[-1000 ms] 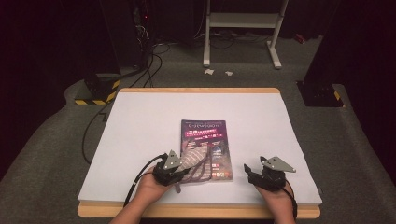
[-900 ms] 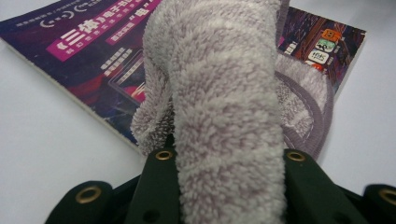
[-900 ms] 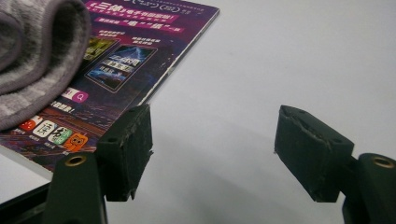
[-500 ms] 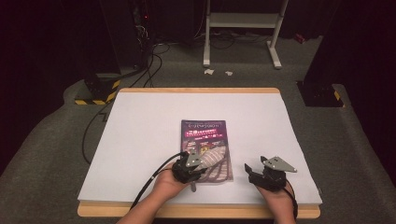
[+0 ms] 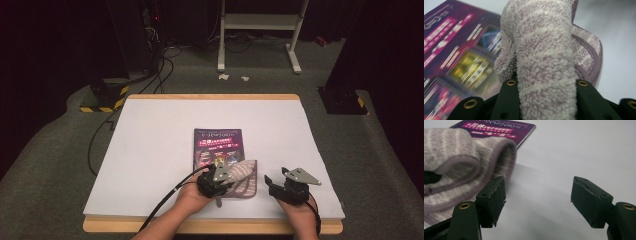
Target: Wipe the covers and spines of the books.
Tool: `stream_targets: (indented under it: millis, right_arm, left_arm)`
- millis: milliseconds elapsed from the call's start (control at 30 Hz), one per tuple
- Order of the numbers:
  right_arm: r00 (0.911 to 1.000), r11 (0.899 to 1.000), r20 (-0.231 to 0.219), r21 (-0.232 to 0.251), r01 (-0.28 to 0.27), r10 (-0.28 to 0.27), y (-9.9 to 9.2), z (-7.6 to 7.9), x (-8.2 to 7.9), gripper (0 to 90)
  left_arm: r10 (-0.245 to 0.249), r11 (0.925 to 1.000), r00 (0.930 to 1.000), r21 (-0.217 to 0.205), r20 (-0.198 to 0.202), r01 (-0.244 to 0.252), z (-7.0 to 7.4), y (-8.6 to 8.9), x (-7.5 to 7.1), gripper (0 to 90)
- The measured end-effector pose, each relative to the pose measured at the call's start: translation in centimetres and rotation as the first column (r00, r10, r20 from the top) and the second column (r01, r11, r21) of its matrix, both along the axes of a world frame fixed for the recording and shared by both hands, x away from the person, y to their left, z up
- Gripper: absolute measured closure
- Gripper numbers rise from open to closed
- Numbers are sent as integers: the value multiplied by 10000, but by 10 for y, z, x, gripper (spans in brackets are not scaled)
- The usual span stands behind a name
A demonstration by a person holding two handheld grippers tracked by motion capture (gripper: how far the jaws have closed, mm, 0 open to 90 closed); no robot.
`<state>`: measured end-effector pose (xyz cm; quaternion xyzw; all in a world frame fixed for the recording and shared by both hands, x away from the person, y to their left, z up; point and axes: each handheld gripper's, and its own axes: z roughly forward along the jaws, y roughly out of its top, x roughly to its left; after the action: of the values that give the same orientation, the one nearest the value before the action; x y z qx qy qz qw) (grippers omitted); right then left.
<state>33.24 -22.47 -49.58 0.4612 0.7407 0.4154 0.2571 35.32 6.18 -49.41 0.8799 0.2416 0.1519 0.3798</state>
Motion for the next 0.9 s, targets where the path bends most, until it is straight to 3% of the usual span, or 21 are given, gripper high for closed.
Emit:
stream_targets:
  millis: [133, 333, 433, 567, 667, 767, 900]
  right_arm:
    - [10000, 10000, 13, -22, -26, 26, 2, 0, 0, 280]
    - [10000, 9999, -18, -103, -21, 21, 3, -1, 0, 280]
    - [10000, 9999, -37, -105, -6, 6, 4, -1, 0, 281]
    - [10000, 9999, -49, -137, 20, -21, 3, -2, 0, 281]
    - [10000, 9999, -65, -149, 50, -51, 2, -2, 0, 285]
    - [9999, 9999, -119, -100, 99, -101, 2, -3, 2, 286]
    - [9999, 9998, -69, -163, 99, -100, 2, -2, 0, 285]
  left_arm:
    - [303, 9995, 9995, -10, 70, -303, -1, 30, -3, 705]
    - [1187, 9915, 9929, -546, 23, -1184, -5, 76, -7, 707]
    - [1351, 9881, 9908, -740, 5, -1347, -7, 89, -9, 706]
    - [1515, 9873, 9883, -504, 201, -1503, -5, 94, -11, 706]
    - [1695, 9836, 9854, -596, -159, -1701, -3, 88, -5, 706]
    - [1263, 9918, 9915, 181, 324, -1269, 1, 60, -2, 707]
    - [737, 9973, 9973, -10, -18, -737, 0, 26, 4, 707]
